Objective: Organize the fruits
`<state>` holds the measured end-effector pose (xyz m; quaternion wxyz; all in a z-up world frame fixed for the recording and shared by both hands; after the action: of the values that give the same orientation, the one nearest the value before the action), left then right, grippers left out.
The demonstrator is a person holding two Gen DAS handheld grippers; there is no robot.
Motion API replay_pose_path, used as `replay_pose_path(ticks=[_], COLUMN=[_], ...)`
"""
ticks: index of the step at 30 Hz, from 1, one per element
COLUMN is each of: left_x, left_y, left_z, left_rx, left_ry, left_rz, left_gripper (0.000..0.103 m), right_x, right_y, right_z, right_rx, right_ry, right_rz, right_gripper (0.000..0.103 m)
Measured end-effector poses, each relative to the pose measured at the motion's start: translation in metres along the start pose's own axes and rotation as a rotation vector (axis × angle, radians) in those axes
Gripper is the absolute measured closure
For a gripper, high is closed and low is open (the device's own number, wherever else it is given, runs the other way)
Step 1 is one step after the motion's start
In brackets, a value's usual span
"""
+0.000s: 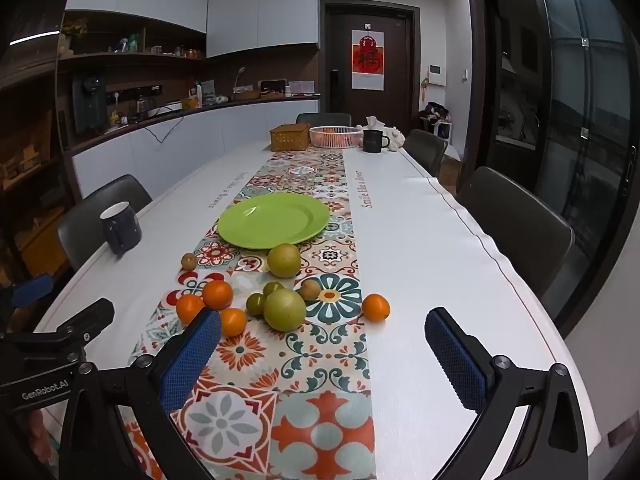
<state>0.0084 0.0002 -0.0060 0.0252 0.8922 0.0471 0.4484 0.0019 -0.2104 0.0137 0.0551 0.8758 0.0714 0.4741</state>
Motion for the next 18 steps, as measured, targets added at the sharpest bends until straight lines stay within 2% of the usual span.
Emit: replay_pose_path(ticks=[8,11,13,18], left_x=[0.003,0.013,0.004,0.004], left_y=[-0.002,-0.008,-0.002,-0.002], left_z=[0.003,-0.001,-0.005,-0.004], left_rx=[-0.035,-0.023,-0.008,-0.008], left_ry=[-0.004,0.003,0.017,0.014], left_rz=[0.001,0.002,-0.004,-0.004], left_gripper=[0.000,0.000,0.000,0.000], right_x=[0.001,0.002,0.002,0.001], right_y=[0.001,0.000,0.000,0.001], right_z=[0.001,0.000,0.000,0.002], right_rx=[-0.005,-0.005,-0.003,-0.001], right_ry=[0.007,0.005,0.005,0.004], right_rz=[0.001,0.002,0.002,0.002], right_gripper=[0.000,0.000,0.000,0.000])
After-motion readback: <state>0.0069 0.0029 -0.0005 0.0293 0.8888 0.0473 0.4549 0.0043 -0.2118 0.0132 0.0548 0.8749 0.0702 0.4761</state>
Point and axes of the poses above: each gripper's, at about its wrist camera, not at the fingertips, and z roughly the way its jaws point, y to its right, x to its top, the point moved 1 cm from there along z, roughly the way its jaws point, and after that the axes turned 11 degrees about -z, right-handed, at the moved point
